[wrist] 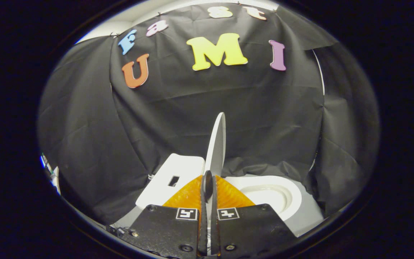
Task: Open the toilet lid.
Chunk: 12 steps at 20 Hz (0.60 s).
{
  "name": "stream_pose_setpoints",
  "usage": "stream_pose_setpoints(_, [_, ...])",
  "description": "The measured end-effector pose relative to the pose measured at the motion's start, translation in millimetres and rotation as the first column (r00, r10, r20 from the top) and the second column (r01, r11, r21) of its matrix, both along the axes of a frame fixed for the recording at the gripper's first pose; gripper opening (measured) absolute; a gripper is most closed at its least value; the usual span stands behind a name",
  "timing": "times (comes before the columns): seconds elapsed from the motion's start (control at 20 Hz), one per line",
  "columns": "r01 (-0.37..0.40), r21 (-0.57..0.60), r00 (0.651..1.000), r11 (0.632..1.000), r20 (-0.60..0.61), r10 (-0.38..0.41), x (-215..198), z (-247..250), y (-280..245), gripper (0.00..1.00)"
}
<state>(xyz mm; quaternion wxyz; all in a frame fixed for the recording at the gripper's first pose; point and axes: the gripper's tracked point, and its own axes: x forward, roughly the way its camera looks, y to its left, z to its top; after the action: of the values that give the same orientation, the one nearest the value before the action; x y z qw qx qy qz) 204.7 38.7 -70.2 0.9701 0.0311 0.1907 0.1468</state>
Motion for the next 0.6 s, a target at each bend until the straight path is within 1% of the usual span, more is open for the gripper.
stream_pose_setpoints(0.35, [0.050, -0.133, 0.998, 0.990, 0.050, -0.044, 1, 6, 26, 0.07])
stream_pose_setpoints(0.5, [0.018, -0.164, 0.998, 0.986, 0.066, -0.007, -2, 2, 43, 0.07])
stream_pose_setpoints(0.6, [0.017, -0.181, 0.998, 0.983, 0.069, -0.004, -3, 2, 52, 0.07])
